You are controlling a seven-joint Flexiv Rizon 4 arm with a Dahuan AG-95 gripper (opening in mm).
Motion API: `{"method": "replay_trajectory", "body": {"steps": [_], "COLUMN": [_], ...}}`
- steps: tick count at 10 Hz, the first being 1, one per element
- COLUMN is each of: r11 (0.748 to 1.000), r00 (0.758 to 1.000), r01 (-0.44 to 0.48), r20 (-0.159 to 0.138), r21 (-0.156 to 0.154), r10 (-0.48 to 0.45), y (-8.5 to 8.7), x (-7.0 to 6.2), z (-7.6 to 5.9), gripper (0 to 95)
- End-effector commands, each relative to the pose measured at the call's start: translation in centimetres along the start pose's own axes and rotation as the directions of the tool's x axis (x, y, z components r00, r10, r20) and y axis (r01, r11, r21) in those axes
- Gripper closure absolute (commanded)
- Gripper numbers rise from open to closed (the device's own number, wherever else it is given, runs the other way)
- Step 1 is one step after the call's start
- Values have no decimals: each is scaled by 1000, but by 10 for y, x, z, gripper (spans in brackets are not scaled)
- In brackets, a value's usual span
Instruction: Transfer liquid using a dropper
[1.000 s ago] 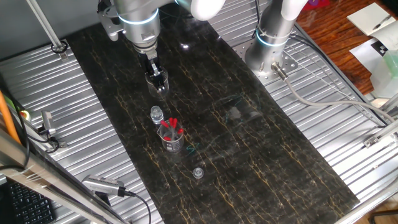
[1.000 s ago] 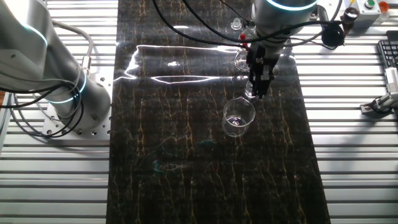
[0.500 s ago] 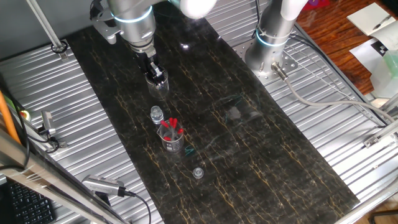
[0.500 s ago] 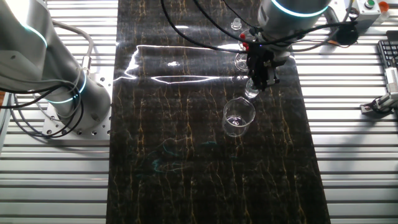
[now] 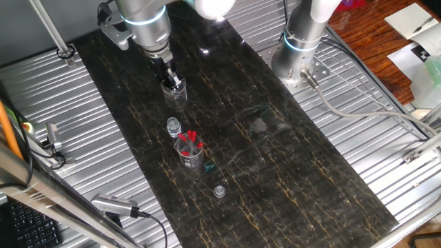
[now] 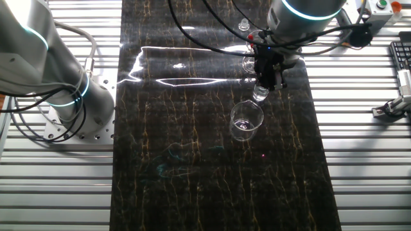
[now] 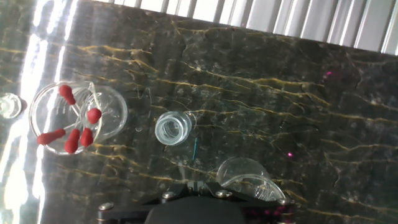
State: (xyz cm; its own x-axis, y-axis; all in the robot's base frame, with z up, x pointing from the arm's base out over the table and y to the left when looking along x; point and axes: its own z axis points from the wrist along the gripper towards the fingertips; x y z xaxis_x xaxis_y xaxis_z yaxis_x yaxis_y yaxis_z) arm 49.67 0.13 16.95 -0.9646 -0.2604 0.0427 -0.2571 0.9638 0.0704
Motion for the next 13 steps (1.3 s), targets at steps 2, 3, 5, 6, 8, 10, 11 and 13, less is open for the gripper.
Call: {"method": "replay_trajectory", "body": {"steps": [2,3,5,6,8,10,11,13], "r11": [998,996,997,997,999,998,998,999], "r00": [998,996,997,997,999,997,998,998], "r01": [-60,-84,-82,-81,-44,-68,-64,-52], "r20": [10,14,3,1,10,18,21,21], "r21": [-18,-13,-13,-12,-3,-9,-12,9], "r10": [60,84,82,81,44,69,64,52], "y": [4,15,34,37,41,46,45,45], "x": [1,-4,-20,-24,-28,-33,-33,-33], "z": [0,0,0,1,2,3,3,4], "gripper": [950,950,950,950,950,950,950,950]}}
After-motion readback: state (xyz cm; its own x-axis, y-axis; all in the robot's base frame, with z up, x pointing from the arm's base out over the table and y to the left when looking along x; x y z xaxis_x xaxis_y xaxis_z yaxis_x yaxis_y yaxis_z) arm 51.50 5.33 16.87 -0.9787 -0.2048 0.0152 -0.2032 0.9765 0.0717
